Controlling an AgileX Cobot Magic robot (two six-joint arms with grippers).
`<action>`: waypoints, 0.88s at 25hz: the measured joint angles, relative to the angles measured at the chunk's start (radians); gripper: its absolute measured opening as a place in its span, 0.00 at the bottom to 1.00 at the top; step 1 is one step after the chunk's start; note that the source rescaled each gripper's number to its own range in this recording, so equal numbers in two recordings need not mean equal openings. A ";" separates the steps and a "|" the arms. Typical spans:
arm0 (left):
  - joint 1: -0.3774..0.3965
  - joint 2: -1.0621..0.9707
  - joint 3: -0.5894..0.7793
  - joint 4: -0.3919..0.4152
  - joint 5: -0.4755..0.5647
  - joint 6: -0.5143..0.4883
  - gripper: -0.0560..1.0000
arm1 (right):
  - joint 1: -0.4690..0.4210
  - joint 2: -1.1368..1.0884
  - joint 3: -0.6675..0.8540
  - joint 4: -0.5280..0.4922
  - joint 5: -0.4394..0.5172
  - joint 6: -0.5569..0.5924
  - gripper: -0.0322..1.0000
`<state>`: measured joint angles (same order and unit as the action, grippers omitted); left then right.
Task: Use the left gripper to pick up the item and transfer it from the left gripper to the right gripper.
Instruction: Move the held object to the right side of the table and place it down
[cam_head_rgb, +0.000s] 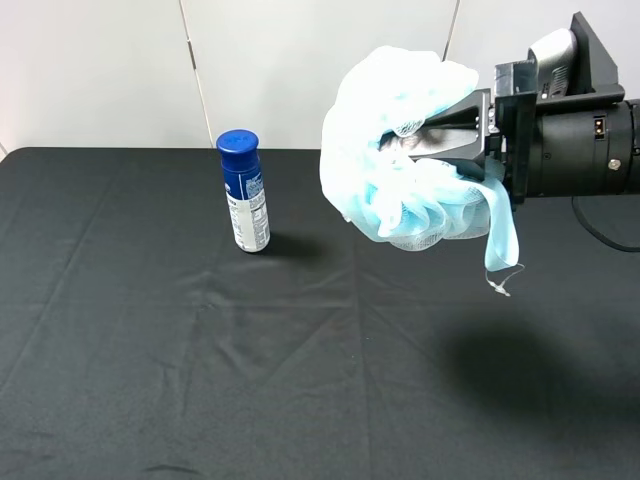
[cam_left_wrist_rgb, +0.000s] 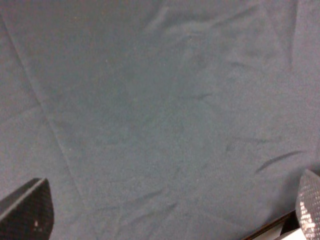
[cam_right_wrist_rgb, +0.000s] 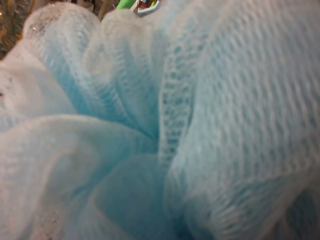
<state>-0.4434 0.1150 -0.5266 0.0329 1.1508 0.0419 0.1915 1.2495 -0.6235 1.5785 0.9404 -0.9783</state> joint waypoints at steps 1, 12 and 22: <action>0.000 0.000 0.000 0.000 0.000 0.000 0.97 | 0.000 0.000 0.000 0.000 0.000 0.000 0.03; 0.054 0.000 0.000 0.000 0.000 -0.001 0.97 | 0.000 0.000 0.000 -0.001 -0.001 0.000 0.03; 0.394 -0.010 0.000 0.000 0.000 -0.001 0.97 | 0.000 0.000 0.000 -0.003 -0.002 0.000 0.03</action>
<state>-0.0489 0.1051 -0.5266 0.0329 1.1508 0.0409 0.1915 1.2495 -0.6235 1.5758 0.9385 -0.9783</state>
